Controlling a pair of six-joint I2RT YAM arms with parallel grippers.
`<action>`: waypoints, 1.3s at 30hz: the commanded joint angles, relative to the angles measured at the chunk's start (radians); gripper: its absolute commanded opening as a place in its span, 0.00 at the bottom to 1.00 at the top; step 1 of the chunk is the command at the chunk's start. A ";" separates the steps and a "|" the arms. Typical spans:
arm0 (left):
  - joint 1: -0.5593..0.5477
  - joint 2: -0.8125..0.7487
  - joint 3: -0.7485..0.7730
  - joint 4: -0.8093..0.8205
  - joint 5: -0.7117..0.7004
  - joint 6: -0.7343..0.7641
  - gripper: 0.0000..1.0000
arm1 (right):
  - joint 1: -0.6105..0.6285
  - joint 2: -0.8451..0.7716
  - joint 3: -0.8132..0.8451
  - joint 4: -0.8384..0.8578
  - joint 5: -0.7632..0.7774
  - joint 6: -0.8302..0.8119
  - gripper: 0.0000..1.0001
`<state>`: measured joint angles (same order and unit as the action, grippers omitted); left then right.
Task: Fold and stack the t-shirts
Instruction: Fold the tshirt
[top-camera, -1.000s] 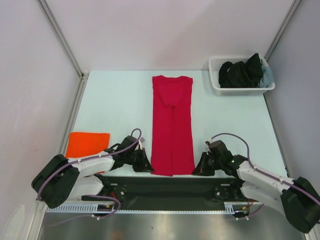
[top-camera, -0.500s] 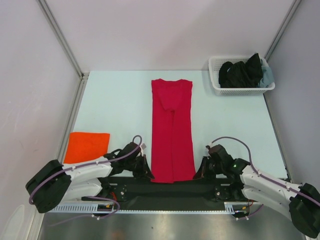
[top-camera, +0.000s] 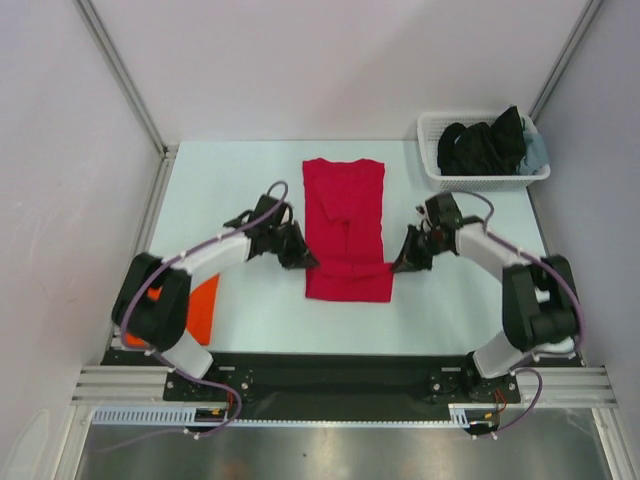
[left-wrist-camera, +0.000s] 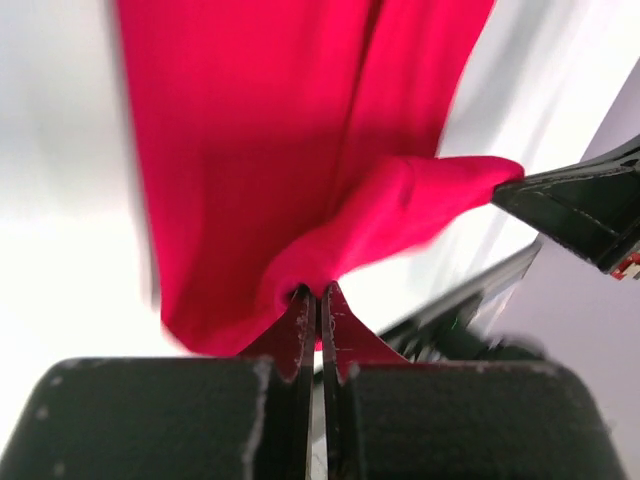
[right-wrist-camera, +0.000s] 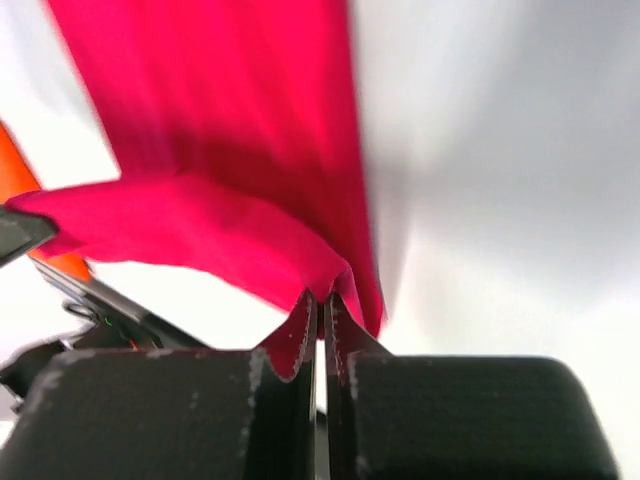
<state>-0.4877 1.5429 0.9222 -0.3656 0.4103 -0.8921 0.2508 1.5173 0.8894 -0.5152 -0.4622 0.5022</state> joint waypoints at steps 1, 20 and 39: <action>0.075 0.169 0.226 -0.081 0.012 0.123 0.00 | -0.057 0.180 0.236 -0.035 -0.058 -0.165 0.00; 0.209 0.474 0.539 -0.114 0.019 0.177 0.00 | -0.093 0.601 0.717 -0.132 -0.176 -0.175 0.00; 0.063 -0.088 -0.064 -0.102 0.084 0.124 0.00 | 0.019 0.033 0.076 -0.128 -0.132 -0.145 0.00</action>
<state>-0.3809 1.5532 1.0061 -0.4961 0.4747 -0.7292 0.2344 1.6875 1.0885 -0.6613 -0.6167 0.3149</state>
